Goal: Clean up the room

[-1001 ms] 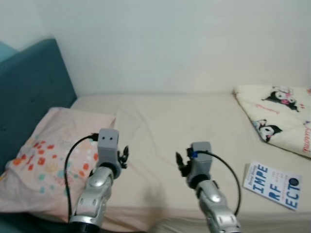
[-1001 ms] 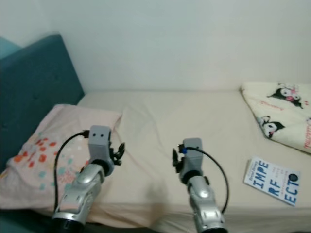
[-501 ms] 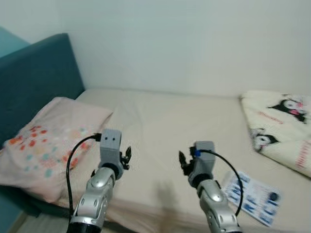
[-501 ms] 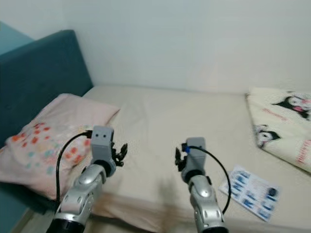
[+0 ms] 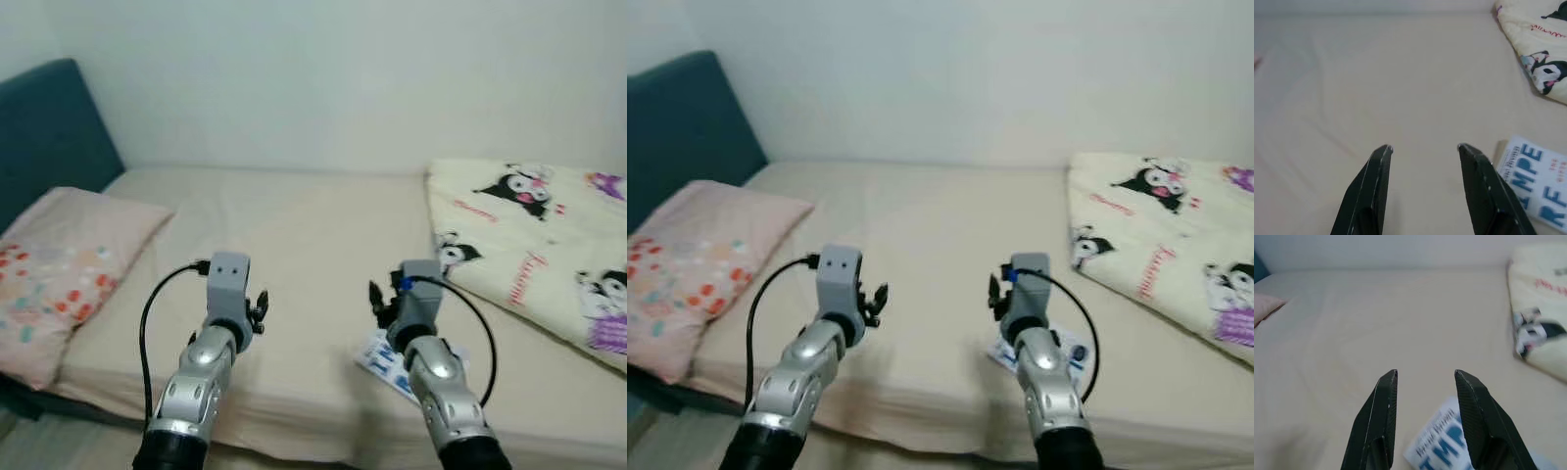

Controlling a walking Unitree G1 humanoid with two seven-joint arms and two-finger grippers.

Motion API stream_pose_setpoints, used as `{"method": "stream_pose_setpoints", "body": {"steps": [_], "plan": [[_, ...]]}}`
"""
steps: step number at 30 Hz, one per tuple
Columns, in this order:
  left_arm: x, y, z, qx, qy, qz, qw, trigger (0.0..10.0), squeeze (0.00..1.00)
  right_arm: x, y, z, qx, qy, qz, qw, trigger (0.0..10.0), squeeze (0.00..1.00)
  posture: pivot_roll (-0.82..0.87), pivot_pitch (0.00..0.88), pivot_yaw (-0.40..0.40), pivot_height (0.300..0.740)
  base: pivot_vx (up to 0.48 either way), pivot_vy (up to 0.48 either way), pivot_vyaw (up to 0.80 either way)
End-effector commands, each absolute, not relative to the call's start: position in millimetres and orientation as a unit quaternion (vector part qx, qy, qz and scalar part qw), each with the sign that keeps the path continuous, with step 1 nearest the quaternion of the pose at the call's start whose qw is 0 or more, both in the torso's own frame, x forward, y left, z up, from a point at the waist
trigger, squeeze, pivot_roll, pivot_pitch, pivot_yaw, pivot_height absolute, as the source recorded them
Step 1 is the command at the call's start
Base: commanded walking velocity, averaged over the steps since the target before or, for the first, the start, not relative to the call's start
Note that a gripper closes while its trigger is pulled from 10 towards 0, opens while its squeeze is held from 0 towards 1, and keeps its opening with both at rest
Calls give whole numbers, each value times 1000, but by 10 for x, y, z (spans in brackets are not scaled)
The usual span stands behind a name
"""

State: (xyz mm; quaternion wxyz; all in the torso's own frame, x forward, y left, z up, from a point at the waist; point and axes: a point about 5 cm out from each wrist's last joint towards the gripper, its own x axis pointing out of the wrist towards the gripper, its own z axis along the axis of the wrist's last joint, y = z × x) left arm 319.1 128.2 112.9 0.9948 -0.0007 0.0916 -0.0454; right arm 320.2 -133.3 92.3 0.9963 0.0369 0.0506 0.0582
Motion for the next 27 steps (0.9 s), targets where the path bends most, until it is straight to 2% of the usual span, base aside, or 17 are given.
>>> {"method": "stream_pose_setpoints", "body": {"steps": [1,7,10,12,14,16,17,21,23,27], "plan": [[3148,1323,1042,0,113,-37,993,10000,0,3173,-1312,887,43,61,58,996,10000,0,-3,78,31,740,0,-480,0],[3095,1249,1034,3,110,-51,993,10000,0,3095,-1339,823,43,66,50,996,10000,0,-1,70,41,740,0,-480,0],[3094,1193,1046,-12,115,-62,991,10000,0,3056,-1391,793,51,68,39,996,10000,0,4,66,50,740,0,0,0],[3123,1175,1063,-4,116,-70,991,10000,0,3066,-1404,803,47,66,41,996,10000,0,8,69,52,740,0,469,0],[3176,1185,1118,-4,115,-71,991,10000,0,3089,-1443,843,43,61,36,997,10000,0,8,131,58,740,0,469,0],[3185,1200,1119,-10,117,-66,991,10000,0,3086,-1456,849,46,60,32,997,10000,0,4,128,60,740,0,469,0],[3196,1213,1121,-13,118,-61,991,10000,0,3082,-1460,850,47,62,31,997,10000,0,3,100,62,740,0,469,0],[3227,1246,1151,-31,114,-54,991,10000,0,3048,-1450,853,46,59,29,997,10000,0,4,123,56,740,0,0,0],[3258,1224,1170,7,106,-67,992,10000,0,3040,-1448,822,42,63,32,997,10000,0,9,124,54,740,0,0,0],[3239,1232,1187,5,97,-68,993,10000,0,3019,-1449,808,33,57,37,997,10000,0,6,95,58,740,0,0,0]]}}
